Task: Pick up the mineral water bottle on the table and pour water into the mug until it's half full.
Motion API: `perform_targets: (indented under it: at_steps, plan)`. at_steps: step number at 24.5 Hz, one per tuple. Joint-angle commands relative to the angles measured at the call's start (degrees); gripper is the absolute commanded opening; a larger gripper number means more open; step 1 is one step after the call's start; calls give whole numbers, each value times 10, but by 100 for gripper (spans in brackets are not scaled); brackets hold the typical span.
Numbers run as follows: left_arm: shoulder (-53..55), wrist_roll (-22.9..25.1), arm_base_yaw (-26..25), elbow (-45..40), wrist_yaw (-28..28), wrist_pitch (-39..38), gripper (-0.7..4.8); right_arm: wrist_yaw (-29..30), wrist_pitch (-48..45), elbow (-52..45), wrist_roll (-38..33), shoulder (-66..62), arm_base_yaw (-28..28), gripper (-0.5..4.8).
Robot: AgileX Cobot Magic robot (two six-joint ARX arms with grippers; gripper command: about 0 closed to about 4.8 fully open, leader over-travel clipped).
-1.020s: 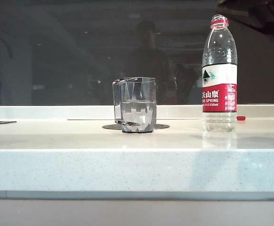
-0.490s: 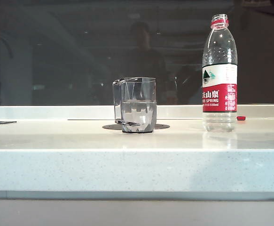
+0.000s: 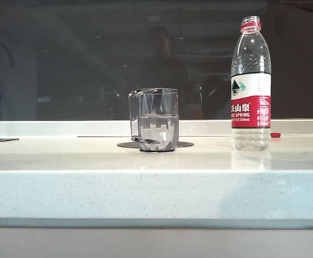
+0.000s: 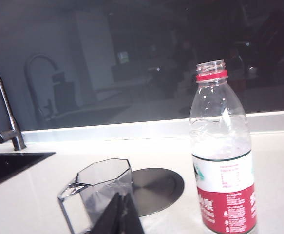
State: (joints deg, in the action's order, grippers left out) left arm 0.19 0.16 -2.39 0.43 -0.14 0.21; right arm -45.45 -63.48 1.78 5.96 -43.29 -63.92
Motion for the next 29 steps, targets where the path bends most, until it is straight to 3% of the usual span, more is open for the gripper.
perform_targets:
  at_steps: [1,19,22,24,27,29]
  plan:
    - [0,-2,0,2,4,7,-4,-1,-8,2,31,0,0,-5]
    - [0,-2,0,2,4,7,-4,2,46,2,33,0,0,-4]
    - [0,-2,0,2,4,7,-4,-12,80,2,144,0,2,-1]
    - [0,-2,0,2,4,7,-4,-17,100,2,171,5,6,-1]
    - [0,-2,0,2,4,6,-4,-26,135,2,170,40,37,-1]
    - [0,-2,0,2,4,7,-4,-17,198,2,163,122,99,-1]
